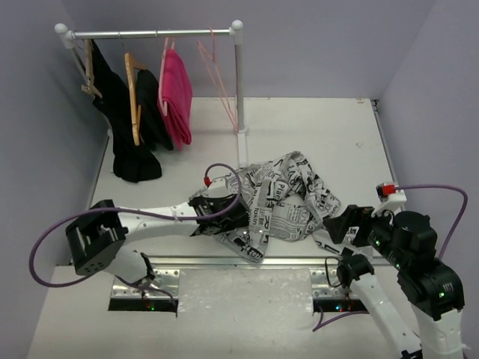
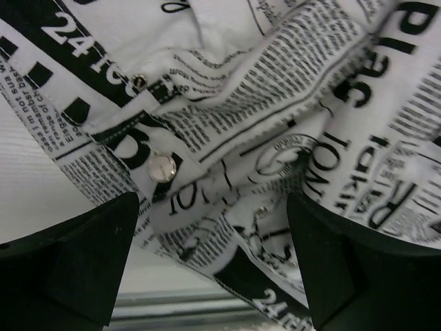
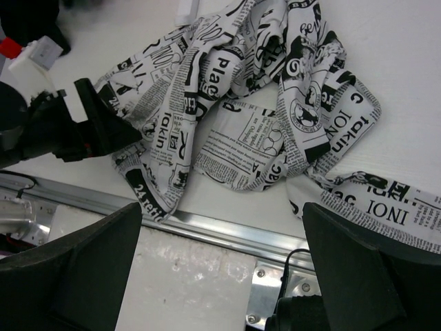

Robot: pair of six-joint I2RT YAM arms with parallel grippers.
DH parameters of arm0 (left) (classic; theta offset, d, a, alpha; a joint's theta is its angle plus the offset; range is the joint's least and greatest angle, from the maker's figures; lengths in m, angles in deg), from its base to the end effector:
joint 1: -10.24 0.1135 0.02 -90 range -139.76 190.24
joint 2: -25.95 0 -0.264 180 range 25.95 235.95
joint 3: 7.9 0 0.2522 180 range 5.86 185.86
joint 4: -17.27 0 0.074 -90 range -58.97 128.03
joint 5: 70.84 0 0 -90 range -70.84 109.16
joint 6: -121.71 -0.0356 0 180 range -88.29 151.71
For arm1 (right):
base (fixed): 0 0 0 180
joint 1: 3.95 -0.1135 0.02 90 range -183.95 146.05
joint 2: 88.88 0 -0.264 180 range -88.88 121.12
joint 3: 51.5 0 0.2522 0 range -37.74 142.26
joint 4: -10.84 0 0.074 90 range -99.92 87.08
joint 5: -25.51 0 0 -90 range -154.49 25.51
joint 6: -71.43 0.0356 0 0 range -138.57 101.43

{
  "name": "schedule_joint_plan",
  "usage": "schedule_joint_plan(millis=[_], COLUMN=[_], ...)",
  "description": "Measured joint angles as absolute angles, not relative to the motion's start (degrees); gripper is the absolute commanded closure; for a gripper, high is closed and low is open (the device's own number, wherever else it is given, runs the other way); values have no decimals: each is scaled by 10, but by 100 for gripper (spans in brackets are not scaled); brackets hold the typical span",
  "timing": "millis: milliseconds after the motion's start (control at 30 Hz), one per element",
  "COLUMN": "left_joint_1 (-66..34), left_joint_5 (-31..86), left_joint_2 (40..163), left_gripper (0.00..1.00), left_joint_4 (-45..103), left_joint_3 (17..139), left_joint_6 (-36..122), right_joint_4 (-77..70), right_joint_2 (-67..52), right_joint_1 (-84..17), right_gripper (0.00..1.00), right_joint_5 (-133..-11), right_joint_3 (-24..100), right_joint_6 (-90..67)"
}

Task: Place the trousers on the hanger
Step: Flatten out the trousers at the center of the board.

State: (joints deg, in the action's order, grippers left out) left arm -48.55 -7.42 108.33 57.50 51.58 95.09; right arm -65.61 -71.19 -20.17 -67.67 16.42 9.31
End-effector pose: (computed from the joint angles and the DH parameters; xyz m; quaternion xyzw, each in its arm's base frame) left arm 0.1510 -0.2185 0.1826 -0.0913 0.9437 -0.0898 0.3050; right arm 0.0264 0.0097 0.3392 0.0716 0.8458 0.2201 0.4806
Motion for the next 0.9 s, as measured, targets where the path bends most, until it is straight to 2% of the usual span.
schedule_joint_plan(millis=[100,233,267,300,333,467,567,700,900], left_joint_1=[-485,-485,-485,-485,-485,-486,-485,-472,-414], left_joint_5=[-89,-99,-100,-101,-102,-104,-141,-216,-282], left_joint_2=[1144,1186,1190,1195,1199,1195,1168,1070,915], left_gripper=[21,63,80,92,98,100,100,100,100], left_joint_4=[579,578,577,576,577,584,653,825,957], left_joint_3=[532,544,545,547,550,556,556,566,639], left_joint_6=[954,955,952,947,943,948,992,1071,1070], right_joint_4=[-657,-655,-653,-651,-651,-650,-645,-623,-590], right_joint_2=[-712,-713,-714,-716,-718,-720,-720,-717,-656], right_joint_1=[-202,-202,-202,-202,-202,-202,-202,-202,-202], right_gripper=[1,1,1,1,1,1,1,1,1], right_joint_5=[-681,-695,-698,-701,-703,-709,-715,-742,-752], right_joint_3=[167,164,161,157,153,146,143,116,65], right_joint_6=[88,86,87,87,87,87,87,87,103])
